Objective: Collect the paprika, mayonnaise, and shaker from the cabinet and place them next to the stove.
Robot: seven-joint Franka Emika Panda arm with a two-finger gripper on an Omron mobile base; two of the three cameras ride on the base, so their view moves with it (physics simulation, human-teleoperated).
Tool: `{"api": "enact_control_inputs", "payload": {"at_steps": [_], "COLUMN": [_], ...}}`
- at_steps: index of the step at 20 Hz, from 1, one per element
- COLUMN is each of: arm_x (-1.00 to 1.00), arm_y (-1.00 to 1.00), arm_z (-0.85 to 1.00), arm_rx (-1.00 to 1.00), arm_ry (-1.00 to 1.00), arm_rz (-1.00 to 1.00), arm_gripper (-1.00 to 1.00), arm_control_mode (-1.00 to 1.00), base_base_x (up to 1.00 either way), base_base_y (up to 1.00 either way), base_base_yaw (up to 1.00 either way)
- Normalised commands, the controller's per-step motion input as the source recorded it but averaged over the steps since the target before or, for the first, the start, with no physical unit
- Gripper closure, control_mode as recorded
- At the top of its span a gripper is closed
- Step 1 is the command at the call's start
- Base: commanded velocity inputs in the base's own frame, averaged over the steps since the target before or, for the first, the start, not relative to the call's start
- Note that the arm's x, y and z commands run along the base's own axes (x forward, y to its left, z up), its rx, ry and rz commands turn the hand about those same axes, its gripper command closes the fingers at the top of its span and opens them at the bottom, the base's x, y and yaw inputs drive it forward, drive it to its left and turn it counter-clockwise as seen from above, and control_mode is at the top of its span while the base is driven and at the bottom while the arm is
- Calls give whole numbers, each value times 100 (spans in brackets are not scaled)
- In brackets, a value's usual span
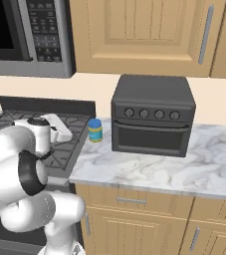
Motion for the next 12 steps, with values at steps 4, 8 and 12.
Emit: {"api": "enact_control_inputs", "payload": {"at_steps": [4, 8, 12], "arm_x": [-94, -88, -79], "arm_y": [-14, -18, -12], "arm_z": [95, 88, 54], "arm_rx": [0, 0, 0], "arm_ry": [-1, 1, 4], "arm_rz": [-8, -10, -11], "arm_gripper": [-100, -100, -100], "arm_control_mode": [-100, -100, -100], "base_base_x": [0, 0, 0], "base_base_y": [0, 0, 0], "base_base_yaw": [0, 0, 0]}}
